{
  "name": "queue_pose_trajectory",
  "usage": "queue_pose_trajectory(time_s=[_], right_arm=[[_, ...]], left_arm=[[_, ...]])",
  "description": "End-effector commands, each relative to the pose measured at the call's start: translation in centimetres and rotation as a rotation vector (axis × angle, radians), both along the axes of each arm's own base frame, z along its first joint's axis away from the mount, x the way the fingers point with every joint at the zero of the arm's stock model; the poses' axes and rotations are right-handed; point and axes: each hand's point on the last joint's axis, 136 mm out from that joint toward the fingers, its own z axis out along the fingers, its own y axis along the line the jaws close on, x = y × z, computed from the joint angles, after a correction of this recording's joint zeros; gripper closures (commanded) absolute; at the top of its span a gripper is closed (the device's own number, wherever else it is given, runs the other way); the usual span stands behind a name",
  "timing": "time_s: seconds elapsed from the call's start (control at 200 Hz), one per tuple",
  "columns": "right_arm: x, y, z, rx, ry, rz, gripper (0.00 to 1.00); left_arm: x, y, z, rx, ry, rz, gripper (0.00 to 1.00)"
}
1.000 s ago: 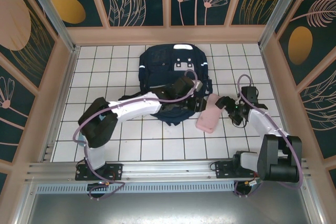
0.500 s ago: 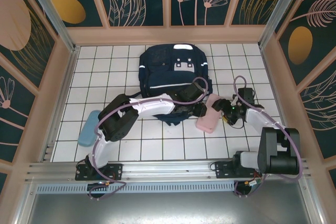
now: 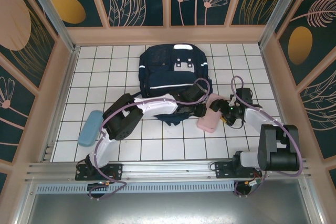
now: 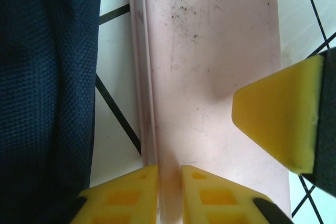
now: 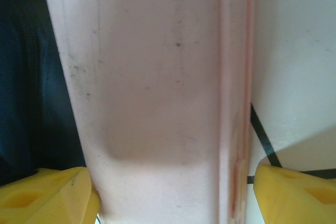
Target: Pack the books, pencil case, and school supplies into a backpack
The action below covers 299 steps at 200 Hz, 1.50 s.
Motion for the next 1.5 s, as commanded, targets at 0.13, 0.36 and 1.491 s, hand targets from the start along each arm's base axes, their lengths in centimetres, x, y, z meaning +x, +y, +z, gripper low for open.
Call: queue_pose_trajectory(time_s=[0.13,0.36,1.491], right_arm=[[0.0,3.0,3.6,0.164,-0.16,0.119,0.18],[0.1,2.5,4.7,0.139,-0.166,0.086,0.24],[2.5,-0.1,12.7,-0.028,-0.3,-0.019,0.81]], left_arm=[[-0.3,4.1,-6.2,0.19,0.05,0.03,0.87],[0.4,3.8,-4.8,0.16,0.031,0.037,0.87],[5.9,10.1,16.5,-0.028,-0.362,0.055,0.25]])
